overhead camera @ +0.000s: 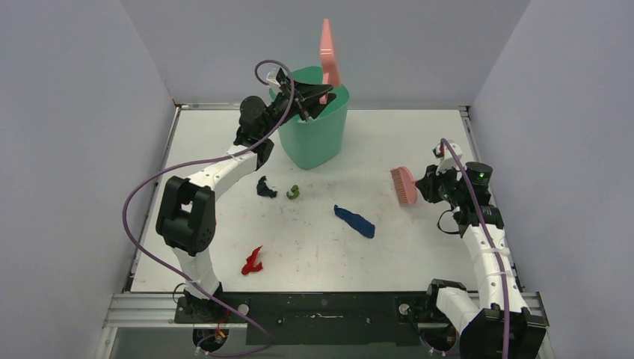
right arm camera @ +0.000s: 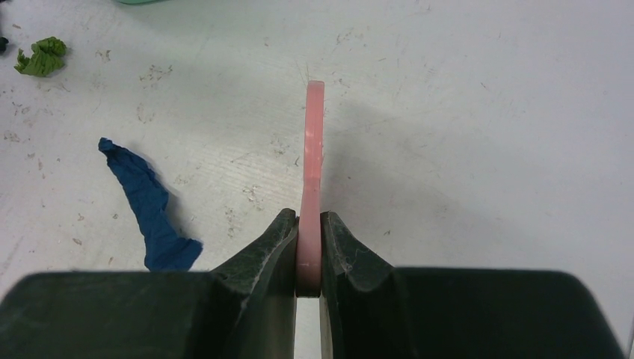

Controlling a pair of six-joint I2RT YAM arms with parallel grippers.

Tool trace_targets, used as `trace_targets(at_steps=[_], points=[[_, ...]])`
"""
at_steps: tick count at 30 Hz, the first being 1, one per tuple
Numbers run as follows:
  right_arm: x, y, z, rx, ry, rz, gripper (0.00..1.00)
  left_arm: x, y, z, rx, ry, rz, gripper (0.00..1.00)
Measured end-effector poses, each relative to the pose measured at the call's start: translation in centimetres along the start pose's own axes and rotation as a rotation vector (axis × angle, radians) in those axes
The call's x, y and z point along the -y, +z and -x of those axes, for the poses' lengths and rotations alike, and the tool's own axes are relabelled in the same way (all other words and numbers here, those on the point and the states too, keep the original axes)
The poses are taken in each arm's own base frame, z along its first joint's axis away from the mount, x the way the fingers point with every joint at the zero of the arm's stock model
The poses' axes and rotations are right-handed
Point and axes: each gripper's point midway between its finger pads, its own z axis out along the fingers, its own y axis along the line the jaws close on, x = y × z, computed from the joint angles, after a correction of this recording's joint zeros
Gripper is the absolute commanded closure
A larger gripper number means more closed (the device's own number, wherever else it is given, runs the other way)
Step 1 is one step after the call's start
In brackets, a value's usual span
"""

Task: Sweep away the paper scraps from the table

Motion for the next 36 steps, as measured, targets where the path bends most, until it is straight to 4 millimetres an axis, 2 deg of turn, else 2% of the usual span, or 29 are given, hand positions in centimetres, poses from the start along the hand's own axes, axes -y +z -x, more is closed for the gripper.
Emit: trace_targets(at_steps=[8,22,28,32,36], points=[[-0.1,0.0,0.0,0.001,-0.003,0.005,0.95,0.3,-0.3,0.0,-0.014,-0.083,-0.058,1.00],[-0.1,0.0,0.0,0.000,-0.006,0.005,0.95,1.0,-0.5,0.0,-0.020,-0.072,-0.084,1.00],[-0.1,0.0,0.0,0.000,-0.006,0.006,0.95,0.0,-1.0,-0.4,-0.018,-0.006,-0.043,1.00],[-0.1,0.0,0.0,0.001,-0.006,0.009,0.95,-0.8,-2.3,-1.6,-0.009,0.071,0.023,1.00],[-0.2,0.0,0.0,0.001,-0.005,0.012,0.95,-0.6,-3.3,-3.2,-0.007,0.224,0.109,1.00]])
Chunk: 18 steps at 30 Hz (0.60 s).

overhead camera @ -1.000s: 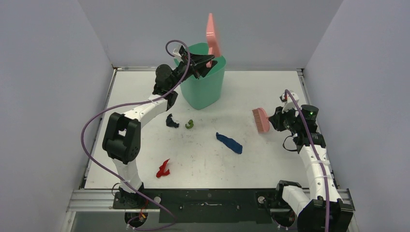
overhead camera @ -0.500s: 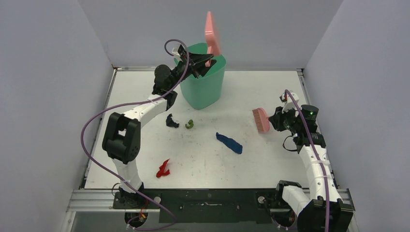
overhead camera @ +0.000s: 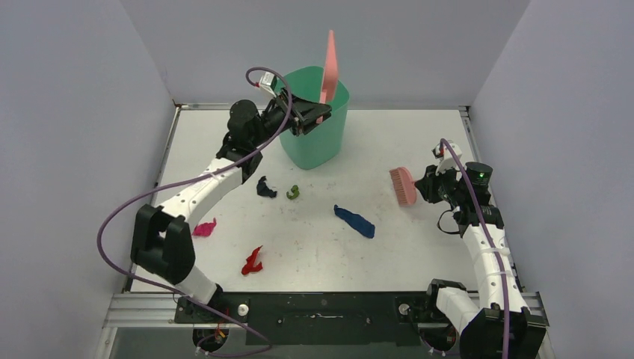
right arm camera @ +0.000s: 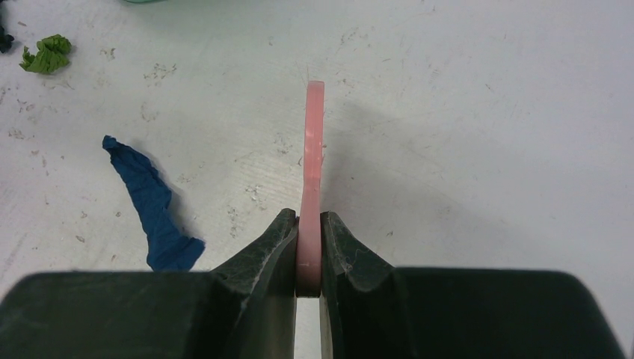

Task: Sweep away the paper scraps from the table

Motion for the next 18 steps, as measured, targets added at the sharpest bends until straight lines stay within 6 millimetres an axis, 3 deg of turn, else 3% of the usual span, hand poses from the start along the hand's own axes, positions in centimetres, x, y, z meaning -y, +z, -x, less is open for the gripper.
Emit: trace_targets(at_steps=[6,9,13,18], points=[[0.0,0.1,-0.2,-0.008,0.004,0.003,0.95,1.3,-2.0,-3.5,-0.041,0.291,0.146,1.00],[0.0,0.1,-0.2,-0.007,0.002,0.005,0.95,0.3,-3.3,-5.9,-0.078,0.430,0.253,1.00],[-0.1,0.1,-0.2,-0.007,0.001,0.008,0.95,-3.1,-5.8,-10.4,-0.160,0.601,0.440,1.00],[-0.1,0.1,-0.2,-0.007,0.001,0.008,0.95,-9.9,-11.7,-18.3,-0.353,0.809,0.705,1.00]])
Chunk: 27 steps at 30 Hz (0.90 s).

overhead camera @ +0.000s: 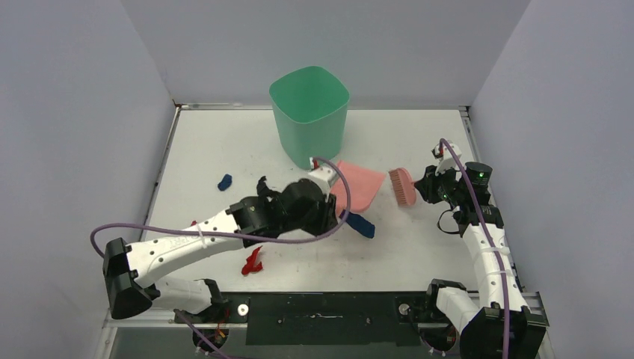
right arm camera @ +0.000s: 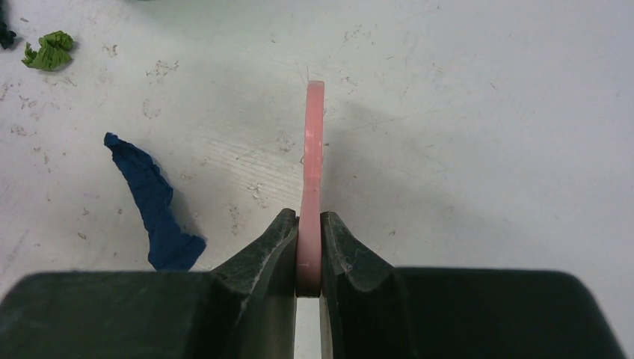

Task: Sweep away the paper scraps from the table

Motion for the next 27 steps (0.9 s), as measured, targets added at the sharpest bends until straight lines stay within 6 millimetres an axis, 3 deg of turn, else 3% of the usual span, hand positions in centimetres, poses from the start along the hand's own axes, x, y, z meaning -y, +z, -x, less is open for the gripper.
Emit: trace_targets(at_steps=[5,9,14,16,21,25,27], points=[[0.0,0.0,0.0,0.000,0.000,0.000,0.95,-3.7,-0.4,-10.7,-0.222,0.168,0.191,1.00],[0.0,0.0,0.0,0.000,0.000,0.000,0.95,-7.5,-1.8,-16.7,-0.346,0.220,0.303,1.00],[0.0,0.0,0.0,-0.001,0.001,0.001,0.95,-9.5,-2.9,-19.8,-0.378,0.223,0.326,1.00],[0.0,0.0,-0.1,-0.002,0.001,0.001,0.95,-10.0,-2.7,-20.9,-0.373,0.239,0.326,0.95],[0.0,0.1,-0.1,-0.002,0.001,0.001,0.95,-11.0,-1.9,-23.6,-0.353,0.286,0.313,0.76],[0.0,0.1,-0.2,-0.006,0.002,0.002,0.95,-10.9,-1.3,-23.5,-0.294,0.299,0.319,0.61],[0.1,0.3,-0.3,-0.012,0.004,0.003,0.95,-10.2,-1.1,-23.2,-0.253,0.307,0.303,0.48]])
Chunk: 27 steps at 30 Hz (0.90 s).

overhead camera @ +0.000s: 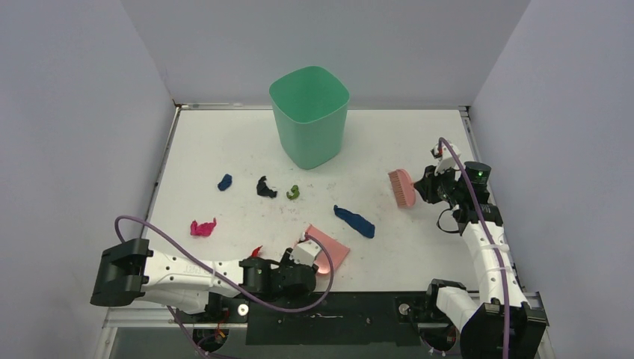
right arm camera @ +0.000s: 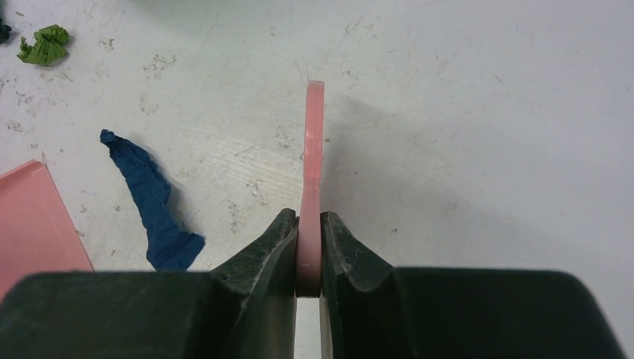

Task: Sweep away the paper scraps from the table

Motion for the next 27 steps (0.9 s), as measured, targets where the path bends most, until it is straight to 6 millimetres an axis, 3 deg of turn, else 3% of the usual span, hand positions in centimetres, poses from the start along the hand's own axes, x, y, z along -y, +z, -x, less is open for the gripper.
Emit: trace_targets(at_steps=[4,12,15,21,27], points=[[0.1,0.2,-0.3,-0.011,0.007,0.002,0.95,0.8,-0.5,0.8,0.075,-0.021,-0.035,0.43],[0.1,0.3,-0.4,-0.016,0.009,0.003,0.95,-0.2,0.1,0.2,0.116,-0.054,-0.027,0.49],[0.1,0.4,-0.5,-0.019,0.011,0.004,0.95,-0.3,0.4,-0.1,0.117,-0.064,-0.025,0.54],[0.1,0.4,-0.5,-0.019,0.011,0.004,0.95,0.0,0.4,0.3,0.132,-0.085,-0.035,0.77],[0.1,0.4,-0.5,-0.019,0.011,0.004,0.95,-0.2,-0.4,0.7,0.145,-0.092,-0.050,0.90]])
